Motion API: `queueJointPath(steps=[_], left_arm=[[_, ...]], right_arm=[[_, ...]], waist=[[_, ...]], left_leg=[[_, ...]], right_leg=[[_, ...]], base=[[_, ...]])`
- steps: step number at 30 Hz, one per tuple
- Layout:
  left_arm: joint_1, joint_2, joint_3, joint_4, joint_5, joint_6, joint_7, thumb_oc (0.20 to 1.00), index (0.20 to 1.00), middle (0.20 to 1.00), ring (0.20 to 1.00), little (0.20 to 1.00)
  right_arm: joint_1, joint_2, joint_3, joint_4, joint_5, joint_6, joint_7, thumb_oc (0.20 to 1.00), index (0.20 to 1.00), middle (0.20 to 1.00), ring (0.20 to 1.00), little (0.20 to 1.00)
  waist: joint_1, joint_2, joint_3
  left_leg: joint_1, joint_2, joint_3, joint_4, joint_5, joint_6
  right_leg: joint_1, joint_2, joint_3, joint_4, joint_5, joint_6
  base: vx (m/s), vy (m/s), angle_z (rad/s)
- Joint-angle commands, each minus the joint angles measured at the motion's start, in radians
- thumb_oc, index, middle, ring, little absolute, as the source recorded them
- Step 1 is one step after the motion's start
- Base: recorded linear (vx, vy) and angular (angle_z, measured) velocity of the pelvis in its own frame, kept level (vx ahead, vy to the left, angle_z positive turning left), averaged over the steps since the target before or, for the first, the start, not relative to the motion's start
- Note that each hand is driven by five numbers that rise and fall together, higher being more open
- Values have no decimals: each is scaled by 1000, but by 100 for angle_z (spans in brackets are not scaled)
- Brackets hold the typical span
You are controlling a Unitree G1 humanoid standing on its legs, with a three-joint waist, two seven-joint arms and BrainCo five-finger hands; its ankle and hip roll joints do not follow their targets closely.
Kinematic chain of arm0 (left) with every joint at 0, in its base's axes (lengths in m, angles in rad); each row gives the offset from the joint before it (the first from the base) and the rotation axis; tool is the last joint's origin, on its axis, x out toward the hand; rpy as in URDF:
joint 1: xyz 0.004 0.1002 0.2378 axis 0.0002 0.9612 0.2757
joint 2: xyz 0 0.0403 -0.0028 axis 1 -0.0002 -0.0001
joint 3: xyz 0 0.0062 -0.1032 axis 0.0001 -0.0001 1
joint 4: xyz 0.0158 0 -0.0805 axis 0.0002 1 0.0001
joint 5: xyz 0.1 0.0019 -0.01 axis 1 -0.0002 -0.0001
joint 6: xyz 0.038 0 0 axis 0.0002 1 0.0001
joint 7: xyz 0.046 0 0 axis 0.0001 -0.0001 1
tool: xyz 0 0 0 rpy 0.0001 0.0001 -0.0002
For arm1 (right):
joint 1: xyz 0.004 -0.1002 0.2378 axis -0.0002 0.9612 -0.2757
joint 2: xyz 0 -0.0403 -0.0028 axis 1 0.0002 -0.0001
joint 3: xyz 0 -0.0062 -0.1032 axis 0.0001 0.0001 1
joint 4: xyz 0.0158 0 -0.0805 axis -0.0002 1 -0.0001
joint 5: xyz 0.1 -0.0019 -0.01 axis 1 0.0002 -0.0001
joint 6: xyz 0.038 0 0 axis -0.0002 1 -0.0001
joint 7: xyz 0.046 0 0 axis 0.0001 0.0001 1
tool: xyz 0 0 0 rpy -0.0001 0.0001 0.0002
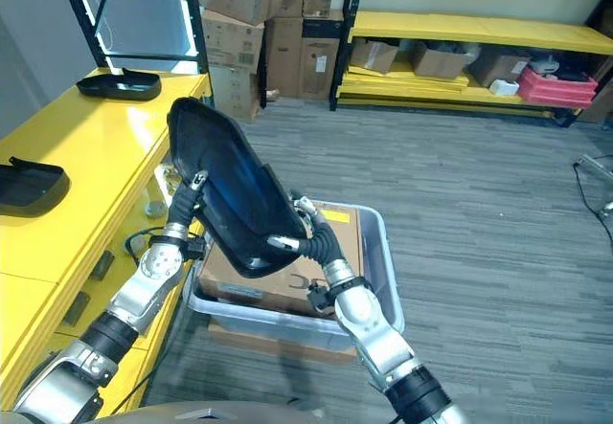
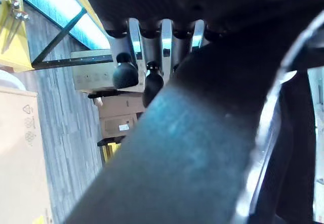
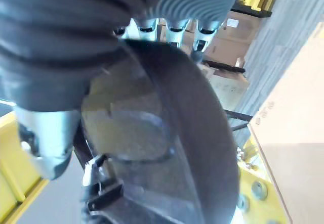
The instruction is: Move parts from the plastic box to the shelf.
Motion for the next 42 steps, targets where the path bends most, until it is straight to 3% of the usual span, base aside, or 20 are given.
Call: queueJointPath(steps=[1,5,11,13,16,17,19,23,29,33,36,39,40,41,42], left_arm=[[-165,-28,-10,54,98,-48,-16,200,200,200,200,200],[-145,-20,16,111,145,-40,-10,200,200,200,200,200],[-122,-16,29,180,225,-38,3,200,200,200,200,200],[-122,-4,27,184,285,-57,31,200,200,200,200,200],[-52,14,73,93,225,-100,27,200,200,200,200,200],[-50,16,74,91,225,-99,26,200,200,200,200,200],[69,60,127,-76,172,-140,-33,200,200,200,200,200],[184,97,204,-205,111,-167,-107,200,200,200,200,200],[273,104,273,-407,0,-193,-207,200,200,200,200,200],[283,161,292,-566,0,-202,-241,200,200,200,200,200],[274,183,328,-617,26,-207,-205,200,200,200,200,200],[264,198,347,-649,62,-204,-186,200,200,200,200,200],[258,214,354,-652,96,-206,-177,200,200,200,200,200],[257,214,354,-652,97,-206,-176,200,200,200,200,200],[241,234,361,-669,126,-212,-170,200,200,200,200,200]], right_arm=[[13,18,-62,-87,-20,-73,-1,1000,1000,1000,1000,1000],[108,42,-190,4,-13,-81,-38,1000,1000,1000,1000,1000],[160,79,-259,210,-77,-81,-100,1000,1000,1000,1000,1000],[158,111,-258,414,-94,-77,-131,1000,1000,1000,1000,1000],[137,160,-232,726,-88,-28,-117,1000,1000,1000,1000,1000],[135,160,-230,729,-87,-30,-117,1000,1000,1000,1000,1000],[120,208,-240,935,-36,6,-72,1000,1000,1000,1000,1000],[106,263,-244,1150,-2,47,-5,1000,1000,1000,1000,1000],[24,294,-225,1372,-56,113,65,1000,1000,1000,1000,1000],[-74,281,-126,1448,-252,175,97,1000,1000,1000,1000,1000],[-115,254,-167,1424,-220,171,60,1000,1000,1000,1000,1000],[-135,229,-219,1425,-179,172,33,1000,1000,1000,1000,1000],[-133,225,-231,1425,-173,171,28,1000,1000,1000,1000,1000],[-134,225,-231,1425,-173,171,28,1000,1000,1000,1000,1000],[-119,221,-218,1430,-205,181,46,1000,1000,1000,1000,1000]], waist=[[20,-8,-26],[7,-4,-26],[-5,0,-24],[-8,3,-19],[4,4,1],[2,4,1],[27,7,19],[56,12,26],[107,21,44],[191,48,110],[216,64,143],[222,66,140],[219,67,139],[218,66,138],[201,69,116]], left_leg=[[83,49,-14,14,-117,-25],[83,49,-11,14,-117,-26],[86,49,-5,15,-121,-26],[84,49,-7,14,-121,-26],[73,49,-13,17,-116,-28],[72,49,-13,17,-116,-28],[61,50,-25,20,-112,-31],[61,56,-38,15,-108,-35],[39,64,-86,44,-105,-43],[-74,67,-200,75,-44,-69],[-180,36,-276,65,29,-96],[-233,8,-215,91,25,-73],[-228,8,-155,114,7,-60],[-233,7,-156,116,10,-58],[-181,44,11,118,-43,-49]], right_leg=[[-98,-14,14,81,-12,38],[-98,-15,13,83,-12,40],[-98,-14,18,82,-13,41],[-104,-14,20,84,-12,42],[-112,-14,20,86,-11,40],[-112,-14,19,86,-11,40],[-116,-14,11,85,-11,38],[-107,-11,-1,80,-15,32],[-85,-3,-35,74,-27,16],[-96,10,-132,56,-32,-15],[-138,-3,-228,38,-21,-17],[-173,-37,-313,52,-19,-11],[-173,-44,-342,65,-26,-13],[-176,-45,-343,66,-23,-13],[-139,-56,-439,54,-42,-20]], base=[[0,0,0],[0,0,0],[-2,-3,-6],[-6,-3,-2],[-46,-21,0],[-58,-32,-1],[-44,-36,3],[-4,-43,12],[2,-81,23],[-173,-169,85],[-229,-58,116],[-158,-37,122],[-68,-41,102],[-79,-32,115],[-51,-8,141]])
